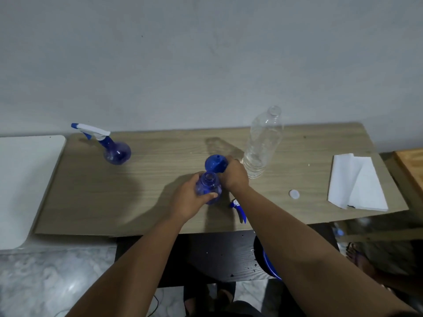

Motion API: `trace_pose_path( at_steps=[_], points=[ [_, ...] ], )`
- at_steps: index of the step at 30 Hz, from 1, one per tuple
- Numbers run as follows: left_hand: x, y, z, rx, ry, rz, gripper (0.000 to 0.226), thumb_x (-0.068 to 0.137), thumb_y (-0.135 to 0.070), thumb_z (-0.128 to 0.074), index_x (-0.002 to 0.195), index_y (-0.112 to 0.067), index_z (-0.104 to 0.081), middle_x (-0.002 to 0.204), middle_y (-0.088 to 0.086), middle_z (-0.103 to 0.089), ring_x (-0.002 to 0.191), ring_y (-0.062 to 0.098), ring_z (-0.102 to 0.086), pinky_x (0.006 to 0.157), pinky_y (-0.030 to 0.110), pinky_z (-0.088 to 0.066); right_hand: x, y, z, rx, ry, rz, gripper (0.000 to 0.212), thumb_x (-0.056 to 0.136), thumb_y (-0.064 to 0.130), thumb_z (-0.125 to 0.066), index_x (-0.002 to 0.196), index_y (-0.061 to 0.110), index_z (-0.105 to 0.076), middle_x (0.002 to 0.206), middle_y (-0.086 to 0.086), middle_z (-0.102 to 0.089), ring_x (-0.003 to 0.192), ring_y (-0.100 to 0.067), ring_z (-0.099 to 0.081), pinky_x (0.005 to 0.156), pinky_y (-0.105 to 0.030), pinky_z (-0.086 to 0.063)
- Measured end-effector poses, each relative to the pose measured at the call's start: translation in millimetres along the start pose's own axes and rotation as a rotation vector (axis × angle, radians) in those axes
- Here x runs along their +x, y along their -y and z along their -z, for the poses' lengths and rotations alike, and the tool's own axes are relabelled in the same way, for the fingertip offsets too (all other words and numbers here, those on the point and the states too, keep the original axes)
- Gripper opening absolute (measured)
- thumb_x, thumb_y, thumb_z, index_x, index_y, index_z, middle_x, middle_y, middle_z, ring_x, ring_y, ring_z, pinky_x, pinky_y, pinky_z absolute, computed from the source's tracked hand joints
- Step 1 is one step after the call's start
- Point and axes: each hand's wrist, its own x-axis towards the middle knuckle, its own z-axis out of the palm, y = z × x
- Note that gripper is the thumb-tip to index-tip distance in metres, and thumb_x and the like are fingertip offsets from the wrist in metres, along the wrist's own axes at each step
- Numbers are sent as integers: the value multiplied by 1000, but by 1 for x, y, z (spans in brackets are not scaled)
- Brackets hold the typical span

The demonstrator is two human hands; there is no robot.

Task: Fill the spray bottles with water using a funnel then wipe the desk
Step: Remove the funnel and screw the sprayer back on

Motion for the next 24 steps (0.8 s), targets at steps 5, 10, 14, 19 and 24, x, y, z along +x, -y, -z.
trace_pose_path(
  at_steps=[5, 10, 14, 19, 24],
  points=[
    [-4, -5, 2, 20, -11, -5, 58, 71, -30, -87, 123, -30, -61, 105, -17, -69, 96, 1, -65, 89, 29, -53, -26, -8, 30, -184, 46, 87, 7, 89, 10, -62, 91, 12, -69, 78, -1, -62, 75, -25, -59, 70, -31, -45],
    [-6, -5, 0, 19, -7, 13, 57, 70, -25, -86, 122, -27, -61, 101, -15, -70, 92, 4, -67, 89, 36, -55, -48, -39, 62, -530, 116, -4, 12, 90, 8, -63, 84, 15, -54, 75, 0, -52, 81, -27, -60, 69, -33, -48],
    [-8, -5, -6, 8, -16, 13, 57, 68, -27, -84, 121, -26, -62, 103, -13, -70, 93, 4, -67, 88, 33, -54, -66, -65, 66, -621, 229, -43, 21, 84, 22, -74, 97, 13, -60, 82, -1, -58, 82, -25, -60, 69, -31, -46],
    [-14, -7, -10, 18, 1, 23, 51, 75, -20, -84, 121, -25, -62, 106, -13, -69, 95, 0, -65, 85, 23, -51, -77, -86, 50, -564, 167, -17, 33, 93, 17, -61, 124, 14, -68, 111, -9, -72, 100, -30, -69, 72, -33, -48],
    [-18, -9, -11, 21, 0, 27, 53, 76, -22, -84, 124, -24, -60, 108, -9, -69, 99, 8, -65, 84, 23, -50, -84, -71, 74, -480, 140, 2, 23, 93, 24, -65, 109, 7, -67, 101, -11, -68, 90, -31, -64, 73, -32, -46]
  ],
)
